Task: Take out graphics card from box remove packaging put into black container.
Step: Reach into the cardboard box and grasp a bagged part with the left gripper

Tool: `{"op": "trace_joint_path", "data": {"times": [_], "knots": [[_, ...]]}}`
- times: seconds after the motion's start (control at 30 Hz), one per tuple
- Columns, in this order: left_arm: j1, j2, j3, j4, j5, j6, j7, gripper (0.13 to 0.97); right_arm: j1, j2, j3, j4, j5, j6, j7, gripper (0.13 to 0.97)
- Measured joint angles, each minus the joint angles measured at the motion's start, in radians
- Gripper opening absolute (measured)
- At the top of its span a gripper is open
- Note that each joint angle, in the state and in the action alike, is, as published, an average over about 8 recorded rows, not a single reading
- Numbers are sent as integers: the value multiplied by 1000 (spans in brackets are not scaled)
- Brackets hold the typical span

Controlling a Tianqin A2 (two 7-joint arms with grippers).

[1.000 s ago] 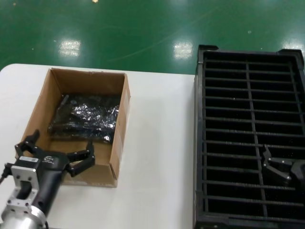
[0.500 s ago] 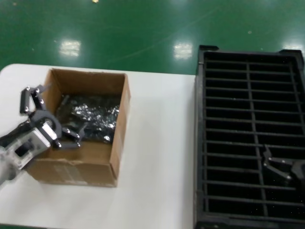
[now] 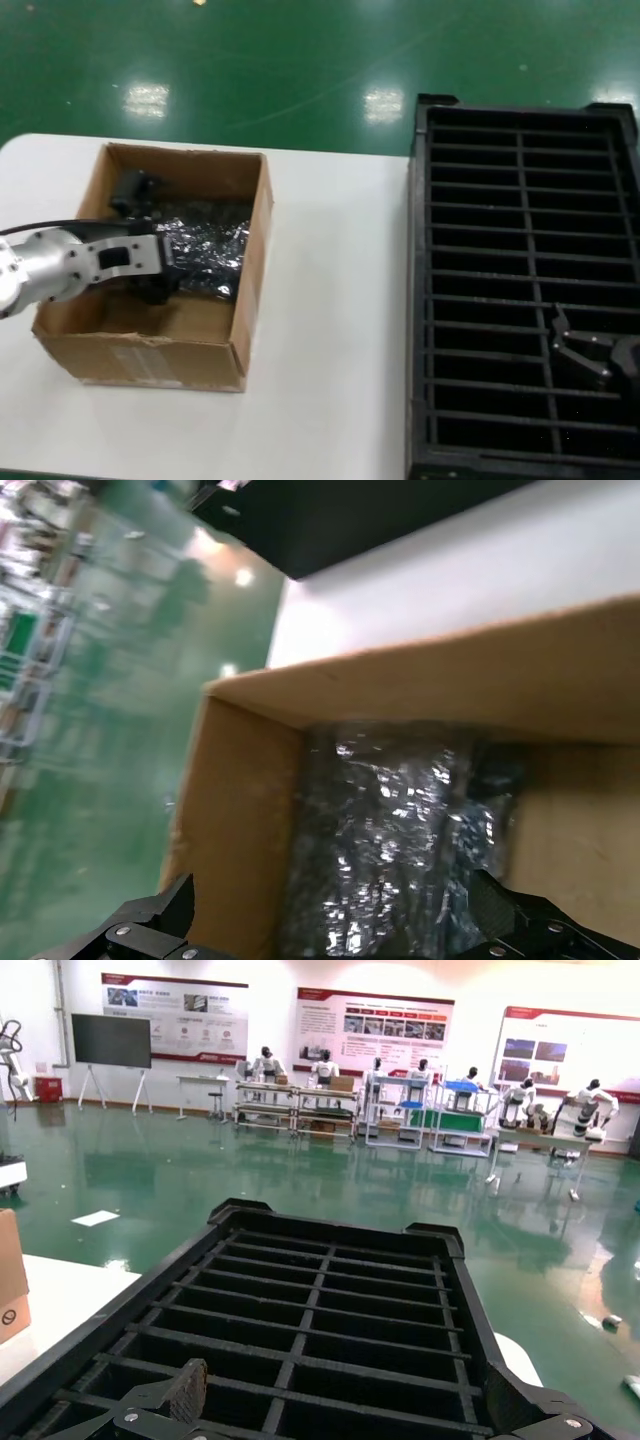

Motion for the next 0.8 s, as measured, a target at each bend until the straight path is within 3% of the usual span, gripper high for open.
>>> {"op": "trace_joint_path", "data": {"times": [0.17, 0.37, 0.63, 0.8], "knots": [[-98, 47, 67, 145, 32, 10, 63, 966, 0, 0, 0, 0, 0, 0, 0, 966], [-150, 77, 124, 225, 62, -5, 114, 944, 0, 0, 0, 0, 0, 0, 0, 966], [-182, 100, 147, 311, 56, -58, 173, 923, 0, 0, 0, 0, 0, 0, 0, 966], [-190, 108, 147, 350, 36, -87, 206, 855, 0, 0, 0, 0, 0, 0, 0, 966]]}}
